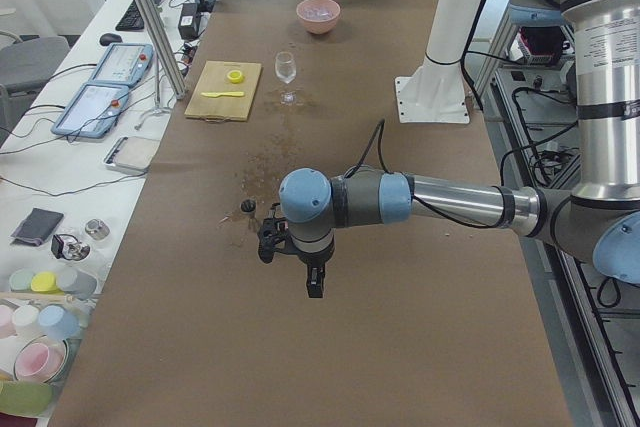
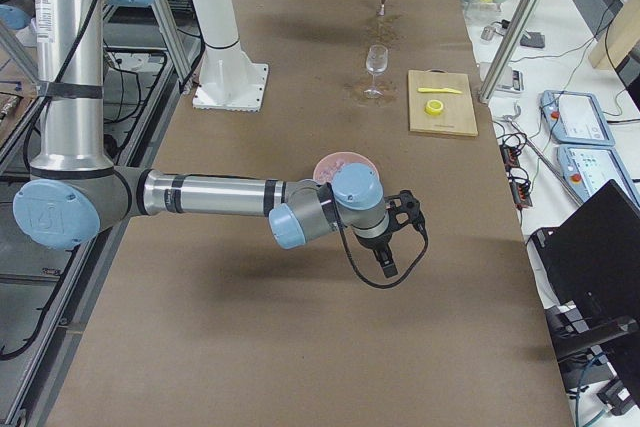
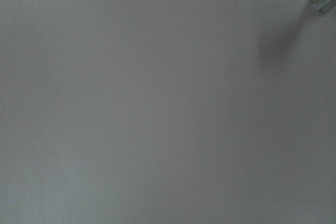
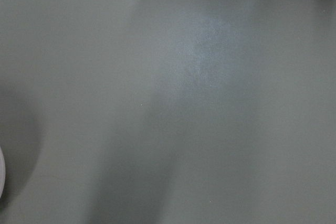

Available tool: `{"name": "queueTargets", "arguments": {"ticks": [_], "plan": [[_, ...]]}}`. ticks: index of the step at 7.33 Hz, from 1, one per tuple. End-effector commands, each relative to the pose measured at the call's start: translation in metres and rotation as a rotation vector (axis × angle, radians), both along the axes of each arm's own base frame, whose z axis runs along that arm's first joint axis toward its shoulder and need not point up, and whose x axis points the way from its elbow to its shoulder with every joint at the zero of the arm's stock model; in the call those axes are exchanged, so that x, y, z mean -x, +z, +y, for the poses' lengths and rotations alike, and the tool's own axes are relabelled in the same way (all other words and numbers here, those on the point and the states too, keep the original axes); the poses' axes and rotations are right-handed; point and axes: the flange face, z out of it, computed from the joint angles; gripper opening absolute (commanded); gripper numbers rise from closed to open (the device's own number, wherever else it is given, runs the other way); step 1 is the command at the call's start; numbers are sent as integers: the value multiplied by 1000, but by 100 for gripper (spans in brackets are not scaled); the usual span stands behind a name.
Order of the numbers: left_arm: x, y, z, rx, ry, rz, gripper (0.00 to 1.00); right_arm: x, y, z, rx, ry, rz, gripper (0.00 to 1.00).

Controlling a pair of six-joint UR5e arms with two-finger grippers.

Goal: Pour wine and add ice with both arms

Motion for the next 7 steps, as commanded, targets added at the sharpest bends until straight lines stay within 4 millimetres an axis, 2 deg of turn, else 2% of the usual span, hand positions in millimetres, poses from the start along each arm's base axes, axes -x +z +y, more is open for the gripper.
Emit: {"name": "queueTargets", "arguments": {"ticks": [1, 2, 3, 4, 5, 7], "plan": [[0, -1, -1, -3, 0, 0, 98, 56, -54, 0, 67, 50, -135, 100], [0, -1, -1, -3, 0, 0, 98, 106, -96, 4, 119, 88, -159, 100], [0, 0, -1, -1, 0, 0, 98, 161, -126, 15, 163, 124, -157, 100], [0, 0, 0, 0, 0, 0, 98, 204, -132, 24, 171, 148, -115, 100], [0, 0, -1, -1, 0, 0, 98, 230, -134, 31, 166, 153, -62, 100], [0, -1, -1, -3, 0, 0, 98, 266, -144, 52, 197, 160, 64, 100]]}}
